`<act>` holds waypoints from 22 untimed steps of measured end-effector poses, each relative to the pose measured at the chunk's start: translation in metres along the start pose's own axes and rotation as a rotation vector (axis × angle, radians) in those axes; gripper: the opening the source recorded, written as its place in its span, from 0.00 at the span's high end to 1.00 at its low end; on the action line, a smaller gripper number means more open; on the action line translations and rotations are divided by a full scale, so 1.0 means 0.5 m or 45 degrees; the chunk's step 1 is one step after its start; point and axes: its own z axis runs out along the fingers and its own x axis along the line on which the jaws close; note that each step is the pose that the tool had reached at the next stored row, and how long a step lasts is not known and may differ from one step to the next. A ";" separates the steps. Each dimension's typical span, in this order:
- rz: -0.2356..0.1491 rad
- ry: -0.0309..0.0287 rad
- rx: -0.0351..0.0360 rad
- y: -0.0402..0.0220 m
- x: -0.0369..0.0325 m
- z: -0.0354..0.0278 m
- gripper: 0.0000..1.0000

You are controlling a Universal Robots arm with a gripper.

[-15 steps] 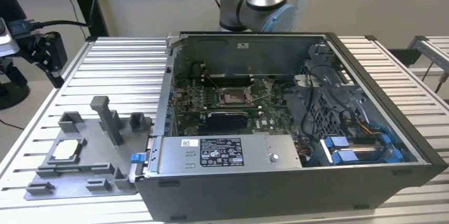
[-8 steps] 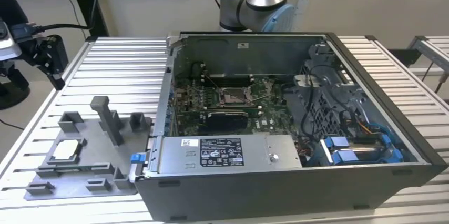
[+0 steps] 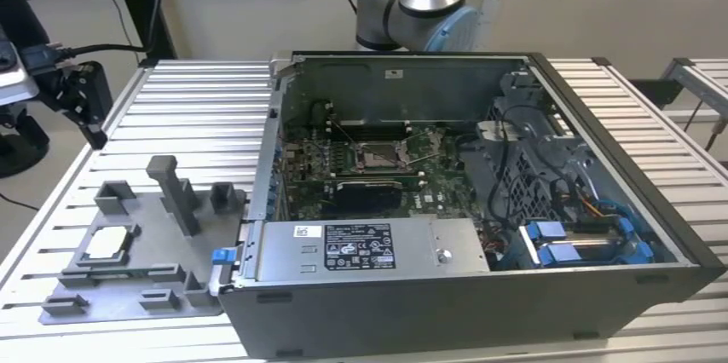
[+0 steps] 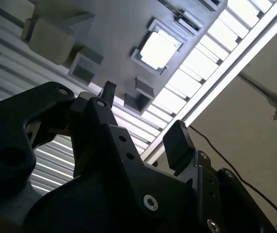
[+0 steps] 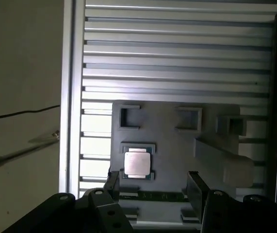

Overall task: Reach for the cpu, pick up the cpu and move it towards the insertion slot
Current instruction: 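Pick up the cpu and move it towards the insertion slot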

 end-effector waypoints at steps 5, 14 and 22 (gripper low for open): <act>0.000 0.0002 0.0001 0.000 0.000 0.009 0.00; 0.000 0.0000 0.0001 -0.001 0.000 0.023 0.00; 0.000 0.0003 0.0003 -0.001 0.000 0.028 0.00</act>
